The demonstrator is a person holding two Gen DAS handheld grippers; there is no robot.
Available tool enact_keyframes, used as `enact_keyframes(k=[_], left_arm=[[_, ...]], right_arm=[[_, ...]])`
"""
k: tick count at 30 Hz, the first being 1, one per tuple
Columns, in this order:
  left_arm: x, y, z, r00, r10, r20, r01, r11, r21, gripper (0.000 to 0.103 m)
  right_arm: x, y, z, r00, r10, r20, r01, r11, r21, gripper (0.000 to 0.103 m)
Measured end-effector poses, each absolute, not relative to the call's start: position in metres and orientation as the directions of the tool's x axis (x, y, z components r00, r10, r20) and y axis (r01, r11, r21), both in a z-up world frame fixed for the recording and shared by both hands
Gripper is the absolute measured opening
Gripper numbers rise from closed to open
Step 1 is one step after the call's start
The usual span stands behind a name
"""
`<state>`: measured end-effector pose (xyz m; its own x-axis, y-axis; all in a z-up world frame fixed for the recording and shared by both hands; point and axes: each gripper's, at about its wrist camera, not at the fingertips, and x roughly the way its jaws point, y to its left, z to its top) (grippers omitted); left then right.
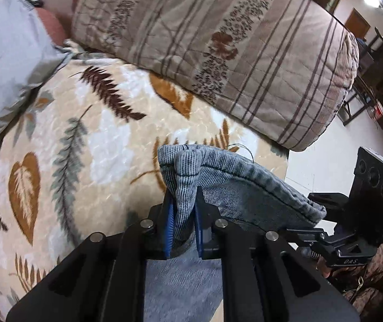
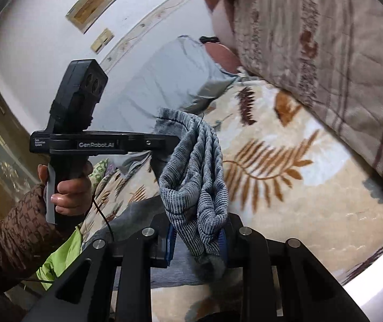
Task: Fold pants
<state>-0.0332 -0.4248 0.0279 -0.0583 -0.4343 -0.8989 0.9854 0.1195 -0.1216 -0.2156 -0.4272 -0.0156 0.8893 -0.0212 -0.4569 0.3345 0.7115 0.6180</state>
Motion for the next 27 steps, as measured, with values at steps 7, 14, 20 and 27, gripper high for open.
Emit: enact_keyframes(k=[7,14,20,27], left_arm=[[-0.013,-0.387,0.035,-0.034,-0.462,-0.886,0.971,0.196,-0.139,0.011],[0.004,-0.353,0.034,-0.010,-0.463,-0.886,0.959,0.247,-0.140,0.011],[0.021,-0.327,0.024,-0.005,-0.454,-0.891,0.940,0.302,-0.159,0.011],[0.040,-0.294,-0.002,-0.005,-0.423,-0.906,0.911,0.371,-0.178,0.011]], right_arm=[[-0.190,-0.396,0.005,0.887,0.030,-0.461,0.276,0.765,0.582,0.026],[-0.165,-0.363,0.010,0.869,0.097,-0.485,0.221,0.802,0.555,0.026],[-0.140,-0.332,0.007,0.838,0.157,-0.522,0.178,0.826,0.535,0.026],[-0.109,-0.299,-0.006,0.782,0.215,-0.585,0.132,0.861,0.492,0.029]])
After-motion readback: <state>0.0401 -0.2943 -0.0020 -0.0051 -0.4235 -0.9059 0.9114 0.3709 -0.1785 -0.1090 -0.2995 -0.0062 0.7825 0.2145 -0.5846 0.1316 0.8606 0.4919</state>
